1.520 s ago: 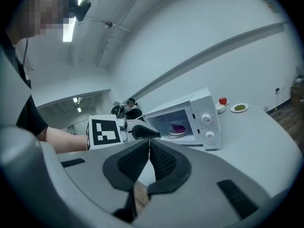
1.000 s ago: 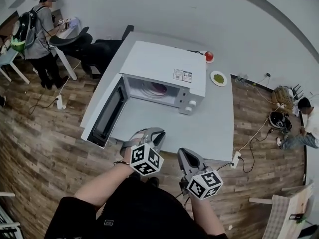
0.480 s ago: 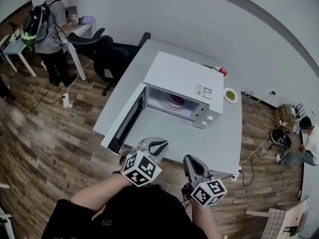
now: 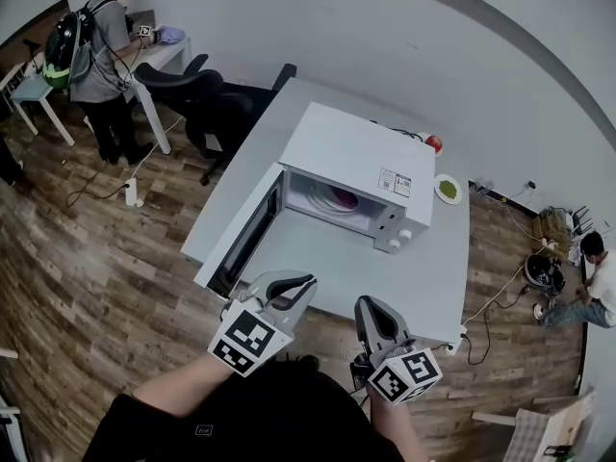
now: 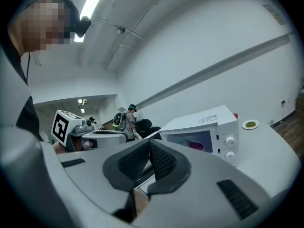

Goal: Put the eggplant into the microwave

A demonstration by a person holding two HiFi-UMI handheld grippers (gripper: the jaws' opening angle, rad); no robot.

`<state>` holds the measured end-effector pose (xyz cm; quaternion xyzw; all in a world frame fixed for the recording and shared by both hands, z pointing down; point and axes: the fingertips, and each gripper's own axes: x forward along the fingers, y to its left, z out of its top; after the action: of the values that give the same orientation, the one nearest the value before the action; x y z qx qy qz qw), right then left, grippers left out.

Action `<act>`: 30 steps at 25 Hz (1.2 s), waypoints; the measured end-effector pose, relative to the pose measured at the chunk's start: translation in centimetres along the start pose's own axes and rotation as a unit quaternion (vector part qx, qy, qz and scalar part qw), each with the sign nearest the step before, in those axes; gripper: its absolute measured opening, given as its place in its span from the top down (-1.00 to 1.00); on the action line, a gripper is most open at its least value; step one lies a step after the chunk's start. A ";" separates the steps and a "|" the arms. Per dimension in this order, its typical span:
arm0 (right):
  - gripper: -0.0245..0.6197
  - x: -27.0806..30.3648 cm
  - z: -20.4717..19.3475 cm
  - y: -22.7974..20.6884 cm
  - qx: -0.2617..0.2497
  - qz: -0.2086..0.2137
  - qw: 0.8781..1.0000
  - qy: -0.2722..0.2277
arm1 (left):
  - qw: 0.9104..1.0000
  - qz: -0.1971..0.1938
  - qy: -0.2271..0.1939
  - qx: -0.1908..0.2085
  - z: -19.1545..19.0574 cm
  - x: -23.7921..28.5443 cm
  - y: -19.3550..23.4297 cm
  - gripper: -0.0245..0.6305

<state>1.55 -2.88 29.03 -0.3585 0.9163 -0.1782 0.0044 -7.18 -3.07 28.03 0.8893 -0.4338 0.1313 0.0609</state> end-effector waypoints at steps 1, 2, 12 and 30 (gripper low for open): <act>0.88 -0.2 0.4 -0.1 -0.004 0.003 1.000 -0.001 | 1.000 0.004 -0.005 -0.004 0.4 -0.1 -0.1 0.85; 0.88 -0.4 0.7 -0.3 -0.007 0.006 1.000 -0.002 | 1.000 0.008 -0.010 -0.005 0.8 -0.1 -0.3 0.85; 0.88 -2.3 1.2 -1.2 -0.019 0.014 1.000 -0.007 | 0.999 0.027 -0.034 -0.026 2.0 0.0 -1.2 0.85; 0.88 -3.9 1.5 -2.0 -0.054 -0.001 0.999 -0.002 | 0.999 0.027 -0.034 -0.032 1.7 -0.1 -1.4 0.85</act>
<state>5.99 -2.11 27.83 -0.3593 0.9244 -0.1275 -0.0129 -5.87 -2.53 26.37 0.8789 -0.4632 0.0888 0.0715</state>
